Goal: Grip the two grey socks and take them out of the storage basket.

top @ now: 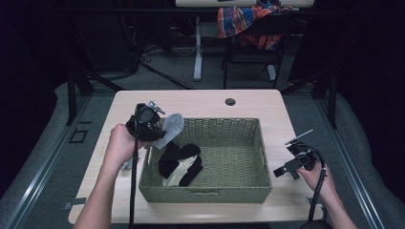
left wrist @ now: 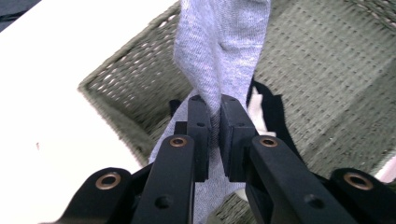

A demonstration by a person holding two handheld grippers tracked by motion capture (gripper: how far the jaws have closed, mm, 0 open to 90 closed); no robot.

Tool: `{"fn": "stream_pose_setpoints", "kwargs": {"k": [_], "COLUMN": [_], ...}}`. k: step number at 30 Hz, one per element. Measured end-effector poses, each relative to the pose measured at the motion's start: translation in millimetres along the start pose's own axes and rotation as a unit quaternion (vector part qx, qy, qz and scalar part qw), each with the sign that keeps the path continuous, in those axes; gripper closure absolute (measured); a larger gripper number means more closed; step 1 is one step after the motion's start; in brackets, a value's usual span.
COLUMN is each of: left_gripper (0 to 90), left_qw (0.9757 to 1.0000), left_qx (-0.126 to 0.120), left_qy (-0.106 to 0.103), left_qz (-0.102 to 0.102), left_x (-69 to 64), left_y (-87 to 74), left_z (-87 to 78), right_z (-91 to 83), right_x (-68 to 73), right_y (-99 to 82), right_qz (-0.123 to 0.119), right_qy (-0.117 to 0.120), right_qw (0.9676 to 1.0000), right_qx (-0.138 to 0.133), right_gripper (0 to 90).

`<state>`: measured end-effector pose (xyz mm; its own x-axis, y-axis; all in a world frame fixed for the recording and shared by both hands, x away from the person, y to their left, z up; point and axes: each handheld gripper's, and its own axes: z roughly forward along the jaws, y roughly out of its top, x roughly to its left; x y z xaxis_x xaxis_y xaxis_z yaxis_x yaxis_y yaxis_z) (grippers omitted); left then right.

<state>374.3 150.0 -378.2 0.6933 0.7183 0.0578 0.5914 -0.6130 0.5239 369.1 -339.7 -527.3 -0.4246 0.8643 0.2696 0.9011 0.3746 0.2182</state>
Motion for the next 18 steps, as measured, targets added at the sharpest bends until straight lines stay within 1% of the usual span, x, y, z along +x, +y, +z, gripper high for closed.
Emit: {"fn": "stream_pose_setpoints", "kwargs": {"k": [2, 3, 5, 6, 7, 9, 10, 11, 13, 14, 15, 16, 17, 18], "left_gripper": [84.3, 84.3, 84.3, 84.3, 84.3, 84.3, 84.3, 84.2, 84.2, 84.3, 84.3, 84.2, 84.2, 84.2], "left_qw": [1.0, 1.0, 0.9999, 0.9999, 0.9998, 0.9997, 0.9995, 0.9994, 0.999, 0.9989, 0.9987, 0.9983, 0.9982, 0.998], "left_qx": [-0.001, -0.002, -0.003, -0.002, -0.003, -0.004, -0.008, -0.008, -0.011, -0.011, -0.012, -0.015, -0.015, -0.012], "left_qy": [0.003, 0.006, 0.009, 0.011, 0.013, 0.014, 0.018, 0.022, 0.025, 0.026, 0.03, 0.03, 0.031, 0.033], "left_qz": [-0.006, -0.007, -0.012, -0.013, -0.016, -0.02, -0.025, -0.027, -0.034, -0.037, -0.041, -0.047, -0.049, -0.053], "left_x": [3.6, 5.3, 8.9, 10.6, 12.3, 16.3, 18.1, 20.5, 25.1, 27.6, 29.9, 32.3, 35.0, 37.2], "left_y": [-2.1, -2.9, -4.6, -5.5, -6.5, -8.5, -9.5, -10.4, -13.2, -14.6, -16.0, -17.3, -18.7, -19.9], "left_z": [-2.6, -3.8, -6.4, -7.6, -8.8, -11.6, -13.4, -15.4, -19.1, -20.6, -21.5, -22.0, -22.5, -22.5], "right_z": [0.5, 0.1, 1.6, 1.8, 1.0, 1.5, 0.6, 2.1, -1.1, 2.8, 0.0, -1.1, 0.9, 0.2], "right_x": [0.1, -0.4, 1.6, 1.5, 0.0, 0.4, -0.9, -0.1, -2.0, 0.7, -1.1, -2.5, -1.6, -2.4], "right_y": [-0.7, -1.0, -2.4, -2.6, -2.3, -3.5, -3.4, -4.9, -4.5, -7.7, -7.4, -7.7, -9.8, -10.5], "right_qz": [0.005, 0.004, 0.019, 0.019, 0.011, 0.017, 0.01, 0.022, 0.005, 0.033, 0.019, 0.013, 0.028, 0.027], "right_qy": [0.004, 0.0, 0.001, 0.0, 0.003, 0.0, 0.0, 0.003, 0.004, 0.005, 0.003, 0.003, 0.004, 0.002], "right_qw": [1.0, 1.0, 0.9996, 0.9996, 0.9999, 0.9997, 0.9999, 0.9995, 1.0, 0.9989, 0.9997, 0.9999, 0.9992, 0.9993], "right_qx": [-0.006, -0.005, -0.018, -0.019, -0.012, -0.018, -0.012, -0.024, -0.002, -0.034, -0.018, -0.01, -0.026, -0.025], "right_gripper": [3.5, 3.5, 3.5, 3.5, 3.5, 3.5, 3.5, 3.5, 3.5, 3.5, 3.4, 3.5, 3.4, 3.4]}}
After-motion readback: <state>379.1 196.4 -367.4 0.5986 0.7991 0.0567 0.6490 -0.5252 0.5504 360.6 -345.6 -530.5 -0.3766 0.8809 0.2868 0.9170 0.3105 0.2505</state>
